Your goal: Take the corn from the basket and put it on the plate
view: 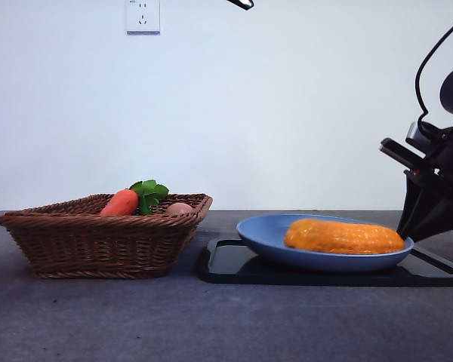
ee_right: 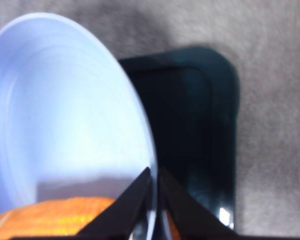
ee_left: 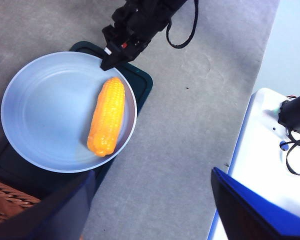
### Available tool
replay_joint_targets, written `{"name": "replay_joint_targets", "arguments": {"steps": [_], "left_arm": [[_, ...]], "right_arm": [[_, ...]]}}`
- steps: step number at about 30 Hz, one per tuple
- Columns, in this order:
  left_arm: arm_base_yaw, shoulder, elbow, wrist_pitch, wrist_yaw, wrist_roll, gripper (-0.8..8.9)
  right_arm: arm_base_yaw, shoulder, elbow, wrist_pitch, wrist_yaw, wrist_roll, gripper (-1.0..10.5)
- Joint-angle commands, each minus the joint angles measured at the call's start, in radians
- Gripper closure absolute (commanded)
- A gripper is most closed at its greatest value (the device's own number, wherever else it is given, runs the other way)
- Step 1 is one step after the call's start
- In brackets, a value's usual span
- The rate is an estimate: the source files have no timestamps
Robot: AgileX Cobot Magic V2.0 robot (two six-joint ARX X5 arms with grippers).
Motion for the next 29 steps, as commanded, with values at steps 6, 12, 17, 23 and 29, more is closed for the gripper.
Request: {"name": "replay_joint_targets", "arguments": {"steps": [6, 12, 17, 23, 29], "left_arm": [[-0.006, 0.005, 0.029, 0.008, -0.003, -0.002, 4.35], [-0.002, 0.005, 0.029, 0.008, -0.003, -0.002, 4.35], [0.002, 0.005, 0.029, 0.008, -0.003, -0.002, 4.35], [0.015, 0.005, 0.029, 0.008, -0.003, -0.002, 4.35], [0.026, 0.005, 0.029, 0.007, -0.003, -0.002, 4.37]], "right_arm": [[0.0, 0.021, 0.021, -0.005, -0.008, -0.014, 8.5], [0.0, 0.009, 0.021, -0.028, -0.041, -0.015, 7.3], [-0.01, -0.059, 0.021, -0.098, -0.03, -0.048, 7.3], [-0.028, -0.238, 0.021, -0.284, 0.026, -0.143, 7.3], [-0.014, -0.512, 0.021, -0.483, 0.001, -0.232, 7.3]]}}
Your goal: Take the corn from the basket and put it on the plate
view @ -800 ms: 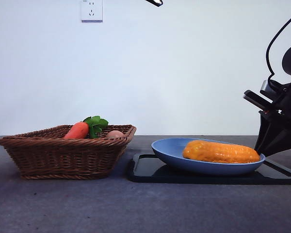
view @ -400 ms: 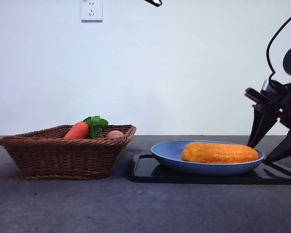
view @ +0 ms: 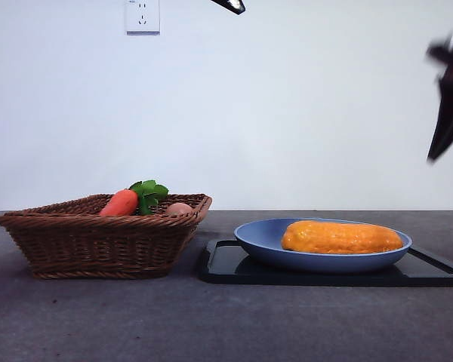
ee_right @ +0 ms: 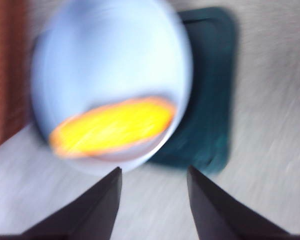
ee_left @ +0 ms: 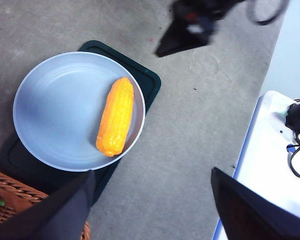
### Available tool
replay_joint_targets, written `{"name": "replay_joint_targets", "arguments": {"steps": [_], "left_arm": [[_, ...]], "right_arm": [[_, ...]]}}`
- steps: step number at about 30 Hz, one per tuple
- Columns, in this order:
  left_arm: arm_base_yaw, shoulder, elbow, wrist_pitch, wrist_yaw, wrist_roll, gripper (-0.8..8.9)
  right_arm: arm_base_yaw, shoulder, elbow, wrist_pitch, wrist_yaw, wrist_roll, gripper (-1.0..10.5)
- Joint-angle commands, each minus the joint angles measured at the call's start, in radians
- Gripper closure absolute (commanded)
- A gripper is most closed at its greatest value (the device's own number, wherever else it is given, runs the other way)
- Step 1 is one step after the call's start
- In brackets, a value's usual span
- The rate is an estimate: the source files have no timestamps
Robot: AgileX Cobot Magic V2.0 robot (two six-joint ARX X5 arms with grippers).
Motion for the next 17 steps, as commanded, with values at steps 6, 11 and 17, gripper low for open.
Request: {"name": "replay_joint_targets", "arguments": {"steps": [6, 11, 17], "left_arm": [[0.007, 0.005, 0.029, 0.006, -0.002, -0.002, 5.22], [0.007, 0.005, 0.029, -0.007, -0.002, -0.002, 7.23], [0.007, 0.005, 0.029, -0.015, -0.002, -0.002, 8.06]], "right_arm": [[0.081, -0.301, 0.018, -0.138, -0.053, -0.074, 7.4], [0.12, -0.418, 0.018, -0.216, -0.053, -0.089, 8.6], [0.137, -0.471, 0.018, -0.267, -0.053, -0.155, 9.4]]}}
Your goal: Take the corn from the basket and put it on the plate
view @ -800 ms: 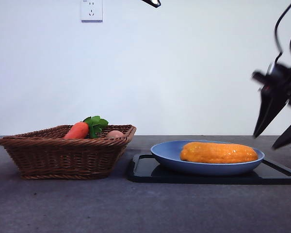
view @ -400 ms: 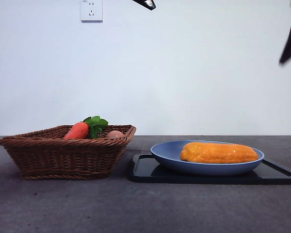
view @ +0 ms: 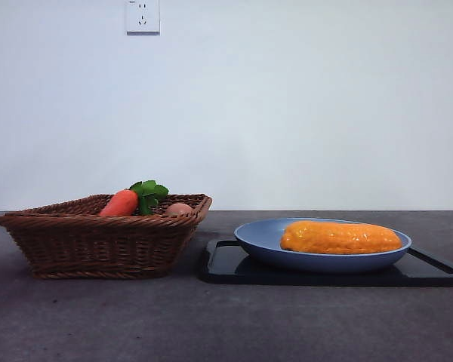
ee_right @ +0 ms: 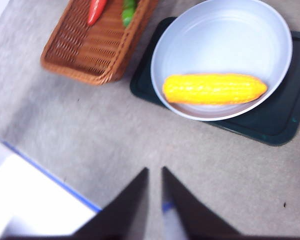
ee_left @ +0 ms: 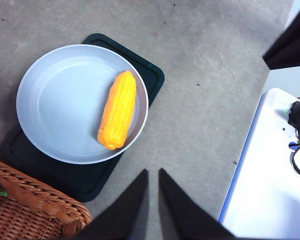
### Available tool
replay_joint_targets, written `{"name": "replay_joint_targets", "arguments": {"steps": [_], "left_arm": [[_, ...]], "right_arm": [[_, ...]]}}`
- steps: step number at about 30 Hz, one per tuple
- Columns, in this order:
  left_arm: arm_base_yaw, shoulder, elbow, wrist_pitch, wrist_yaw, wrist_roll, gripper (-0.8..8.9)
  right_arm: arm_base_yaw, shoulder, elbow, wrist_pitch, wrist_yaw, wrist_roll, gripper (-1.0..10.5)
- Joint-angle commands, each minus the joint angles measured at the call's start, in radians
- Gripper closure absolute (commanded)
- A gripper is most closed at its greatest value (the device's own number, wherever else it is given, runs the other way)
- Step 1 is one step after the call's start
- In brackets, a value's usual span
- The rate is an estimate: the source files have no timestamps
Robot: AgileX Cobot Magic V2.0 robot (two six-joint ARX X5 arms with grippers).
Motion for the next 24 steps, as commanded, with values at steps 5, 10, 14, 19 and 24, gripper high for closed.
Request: {"name": "replay_joint_targets", "arguments": {"steps": [5, 10, 14, 19, 24], "left_arm": [[-0.008, 0.005, 0.029, 0.006, -0.002, -0.002, 8.06], [-0.008, 0.005, 0.029, 0.031, -0.002, -0.002, 8.06], [-0.008, 0.005, 0.029, 0.082, -0.002, -0.002, 8.06], [-0.008, 0.005, 0.029, 0.161, -0.002, -0.002, 8.06], [-0.003, 0.0, 0.029, 0.223, -0.013, 0.027, 8.06]], "right_arm": [[0.006, 0.003, 0.018, -0.002, 0.0, -0.035, 9.4], [0.006, 0.003, 0.018, 0.008, 0.0, -0.037, 9.4], [0.006, 0.003, 0.018, 0.02, 0.0, -0.037, 9.4], [0.006, 0.003, 0.018, 0.021, 0.0, -0.037, 9.4], [0.006, 0.003, 0.018, 0.021, 0.0, -0.037, 9.4]]}}
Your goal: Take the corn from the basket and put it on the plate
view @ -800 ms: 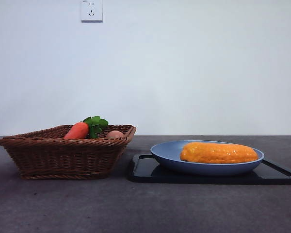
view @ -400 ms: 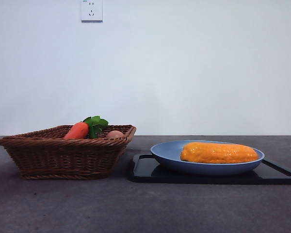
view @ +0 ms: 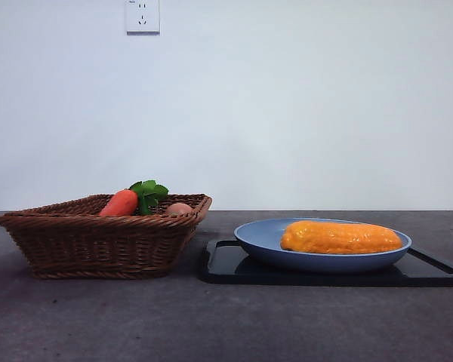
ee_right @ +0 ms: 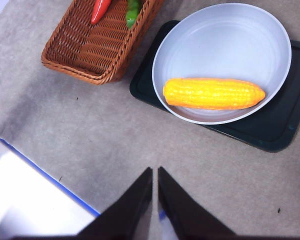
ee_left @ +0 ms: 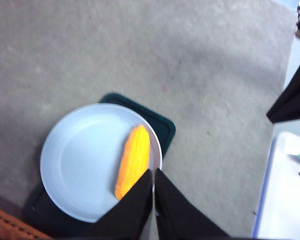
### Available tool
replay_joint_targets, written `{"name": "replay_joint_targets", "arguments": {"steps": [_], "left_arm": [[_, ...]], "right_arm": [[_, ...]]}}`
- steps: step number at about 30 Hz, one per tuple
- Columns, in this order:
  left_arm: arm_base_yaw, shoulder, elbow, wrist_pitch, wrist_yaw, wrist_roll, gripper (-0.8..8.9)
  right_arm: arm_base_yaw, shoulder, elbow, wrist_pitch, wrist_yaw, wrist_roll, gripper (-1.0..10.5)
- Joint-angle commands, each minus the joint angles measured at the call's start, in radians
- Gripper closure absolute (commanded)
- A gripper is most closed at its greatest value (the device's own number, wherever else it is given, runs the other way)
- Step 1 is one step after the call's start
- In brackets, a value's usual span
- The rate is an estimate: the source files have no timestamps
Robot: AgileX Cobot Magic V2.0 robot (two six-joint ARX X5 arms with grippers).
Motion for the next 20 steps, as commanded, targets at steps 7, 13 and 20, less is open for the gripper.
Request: {"name": "replay_joint_targets", "arguments": {"steps": [7, 13, 20], "left_arm": [[0.108, -0.083, 0.029, 0.051, -0.051, 0.057, 8.06], [0.279, -0.253, -0.035, 0.096, -0.051, 0.107, 8.06], [0.518, -0.565, -0.371, 0.348, -0.045, 0.102, 8.06]], "right_arm": [[0.003, 0.006, 0.018, 0.011, 0.0, -0.012, 9.4], [0.003, 0.006, 0.018, 0.011, 0.0, -0.012, 9.4], [0.003, 0.006, 0.018, 0.011, 0.0, -0.012, 9.4]]}}
